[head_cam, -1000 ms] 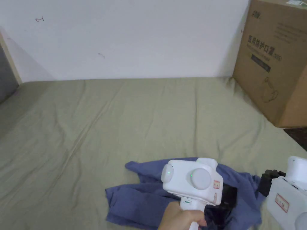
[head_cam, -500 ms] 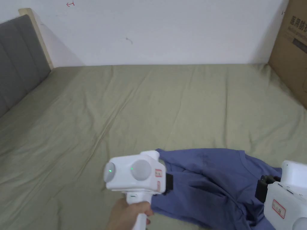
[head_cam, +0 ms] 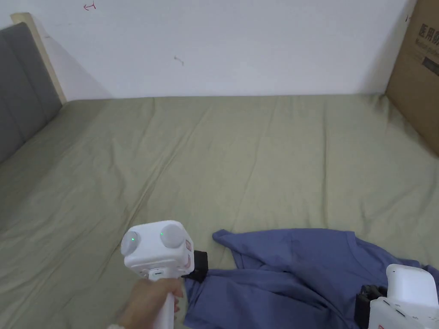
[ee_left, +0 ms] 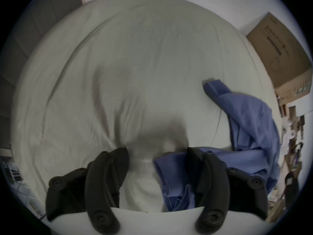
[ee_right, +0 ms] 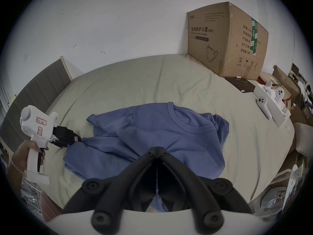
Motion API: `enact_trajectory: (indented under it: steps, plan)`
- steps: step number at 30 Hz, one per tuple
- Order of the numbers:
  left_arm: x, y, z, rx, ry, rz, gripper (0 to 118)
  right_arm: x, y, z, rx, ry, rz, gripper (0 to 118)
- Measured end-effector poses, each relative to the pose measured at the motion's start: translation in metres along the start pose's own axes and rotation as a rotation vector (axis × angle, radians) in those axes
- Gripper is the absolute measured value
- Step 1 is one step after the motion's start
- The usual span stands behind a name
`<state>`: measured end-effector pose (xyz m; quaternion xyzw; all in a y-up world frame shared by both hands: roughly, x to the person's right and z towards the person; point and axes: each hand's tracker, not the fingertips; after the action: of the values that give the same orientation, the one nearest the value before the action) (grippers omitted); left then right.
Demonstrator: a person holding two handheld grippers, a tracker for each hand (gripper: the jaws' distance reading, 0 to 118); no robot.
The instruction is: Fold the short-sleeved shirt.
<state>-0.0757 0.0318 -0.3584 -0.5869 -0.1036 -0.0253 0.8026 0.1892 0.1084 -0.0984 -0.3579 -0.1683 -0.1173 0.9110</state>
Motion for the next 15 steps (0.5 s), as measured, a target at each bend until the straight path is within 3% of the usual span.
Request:
enact_trajectory:
  steps: [2,3,7,11,15]
  plan:
    - [0.006,-0.003,0.011,0.032,0.006,-0.024,8,0.001,-0.001,-0.001,-0.007,-0.003,0.002,0]
    - [0.01,-0.006,0.016,0.038,0.054,-0.055,2,0.001,-0.001,-0.003,-0.013,-0.005,0.001,0]
    - [-0.005,-0.005,0.018,0.036,-0.022,0.02,2,0.002,-0.004,-0.005,-0.034,0.002,-0.005,0]
    - [-0.019,-0.001,0.047,0.075,-0.112,0.084,2,0.003,0.01,-0.009,-0.036,0.039,0.038,0]
    - [-0.021,-0.001,0.083,0.161,-0.169,0.028,2,0.001,0.056,-0.031,-0.05,0.215,0.077,0]
